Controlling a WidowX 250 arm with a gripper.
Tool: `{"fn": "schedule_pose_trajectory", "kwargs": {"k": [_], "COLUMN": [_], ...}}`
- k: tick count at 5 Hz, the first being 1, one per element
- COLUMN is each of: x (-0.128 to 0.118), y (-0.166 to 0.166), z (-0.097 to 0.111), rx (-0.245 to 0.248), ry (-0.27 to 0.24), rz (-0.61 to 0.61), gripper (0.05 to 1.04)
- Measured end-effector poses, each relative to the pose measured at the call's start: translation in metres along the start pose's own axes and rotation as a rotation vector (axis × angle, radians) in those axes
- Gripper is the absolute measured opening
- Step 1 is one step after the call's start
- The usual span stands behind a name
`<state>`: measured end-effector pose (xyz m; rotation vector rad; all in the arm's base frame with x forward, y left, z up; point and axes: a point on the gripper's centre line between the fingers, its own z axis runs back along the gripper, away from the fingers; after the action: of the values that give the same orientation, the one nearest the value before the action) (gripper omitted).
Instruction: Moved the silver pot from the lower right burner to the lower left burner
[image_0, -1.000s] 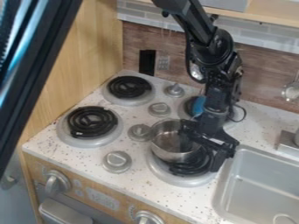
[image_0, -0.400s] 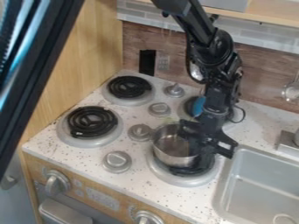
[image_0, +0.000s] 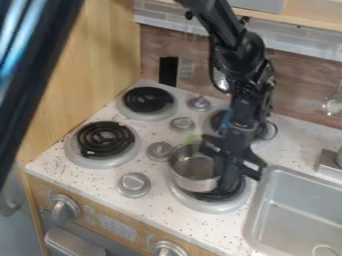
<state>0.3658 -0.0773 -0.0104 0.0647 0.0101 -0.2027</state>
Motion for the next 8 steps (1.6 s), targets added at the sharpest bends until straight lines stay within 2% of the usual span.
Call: {"fn": "schedule_pose_trajectory", "kwargs": {"k": [1,2,3,4,5,7,8], "x": [-0.007,-0.020,-0.032,-0.038,-0.040,-0.029,-0.021], "y": [0.016,0.049,0.086,0.111,0.131,0.159,0.175], "z": [0.033,0.038,0.028,0.027,0.014,-0.014,-0.025], "rx": [0.023,0.030,0.021,0.016,0.006,0.015,0.036], "ry": [-0.059,-0.043,-0.027,-0.029,-0.008,0.024,0.021], "rz": [0.011,0.071,0.124,0.176,0.234,0.297,0.329], "gripper": [0.064,0.064,0.064,0.064,0.064,0.064,0.064]}}
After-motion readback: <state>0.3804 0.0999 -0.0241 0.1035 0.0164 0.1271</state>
